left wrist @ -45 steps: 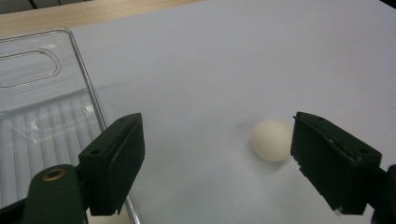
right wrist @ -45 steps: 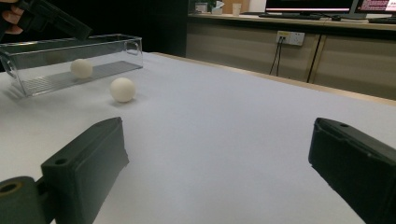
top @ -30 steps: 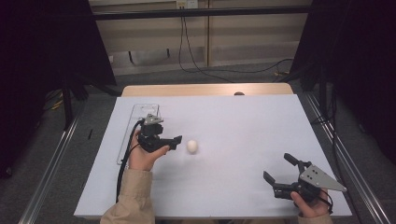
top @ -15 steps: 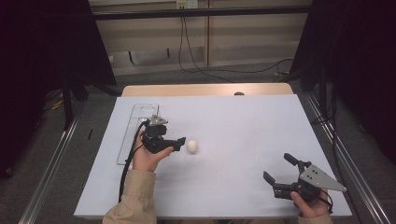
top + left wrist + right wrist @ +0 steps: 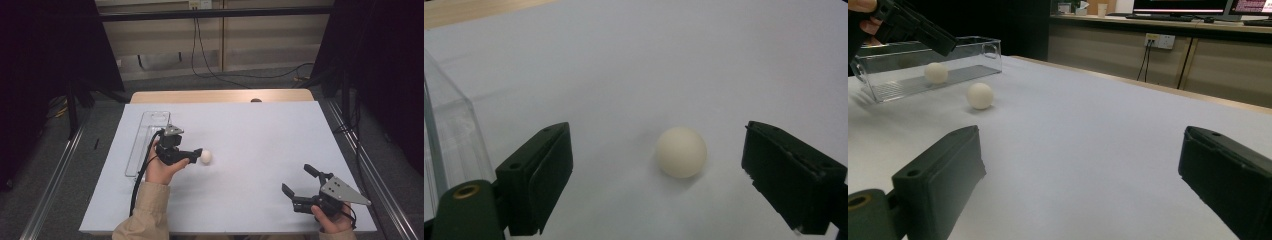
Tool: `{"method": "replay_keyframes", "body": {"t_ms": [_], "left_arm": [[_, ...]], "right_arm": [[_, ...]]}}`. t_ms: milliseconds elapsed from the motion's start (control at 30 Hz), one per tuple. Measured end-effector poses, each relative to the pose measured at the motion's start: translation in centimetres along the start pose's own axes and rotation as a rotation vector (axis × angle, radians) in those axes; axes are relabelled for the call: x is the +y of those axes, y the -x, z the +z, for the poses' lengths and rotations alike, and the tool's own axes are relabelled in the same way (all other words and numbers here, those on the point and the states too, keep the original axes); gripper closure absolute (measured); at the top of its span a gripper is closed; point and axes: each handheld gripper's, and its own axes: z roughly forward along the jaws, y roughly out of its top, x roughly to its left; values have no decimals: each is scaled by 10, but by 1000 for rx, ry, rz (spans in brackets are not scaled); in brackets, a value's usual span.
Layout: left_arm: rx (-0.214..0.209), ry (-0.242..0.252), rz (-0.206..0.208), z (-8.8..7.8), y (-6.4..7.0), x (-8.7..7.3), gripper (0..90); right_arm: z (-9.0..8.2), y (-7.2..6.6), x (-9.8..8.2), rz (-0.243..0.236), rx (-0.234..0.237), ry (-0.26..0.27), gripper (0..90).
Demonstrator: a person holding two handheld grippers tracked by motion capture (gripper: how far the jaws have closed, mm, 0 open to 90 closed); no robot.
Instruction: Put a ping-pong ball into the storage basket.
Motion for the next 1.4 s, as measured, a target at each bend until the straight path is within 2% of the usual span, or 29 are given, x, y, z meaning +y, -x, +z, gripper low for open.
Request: {"method": "replay_keyframes", "body": {"t_ms": [133, 167, 300, 400, 467, 700, 1100, 1400], "left_arm": [[-4, 4, -9, 3, 3, -1, 124], [-5, -4, 5, 3, 3, 0, 124], [-1, -3, -3, 6, 5, -1, 116], [-4, -13, 12, 7, 5, -1, 115], [-8, -8, -3, 9, 7, -2, 114], [-6, -17, 13, 10, 7, -2, 112], [3, -26, 9, 14, 8, -4, 104], [-12, -36, 13, 19, 12, -5, 100]], "right_arm": [[0, 0, 0, 1, -1, 1, 34], [0, 0, 0, -3, -1, 0, 34], [0, 0, 0, -3, 0, 0, 34], [0, 0, 0, -3, 0, 0, 34], [1, 0, 0, -4, 1, -1, 34], [1, 0, 0, -5, 2, -2, 34], [1, 0, 0, -4, 2, -2, 35], [0, 0, 0, -5, 2, -3, 34]]}}
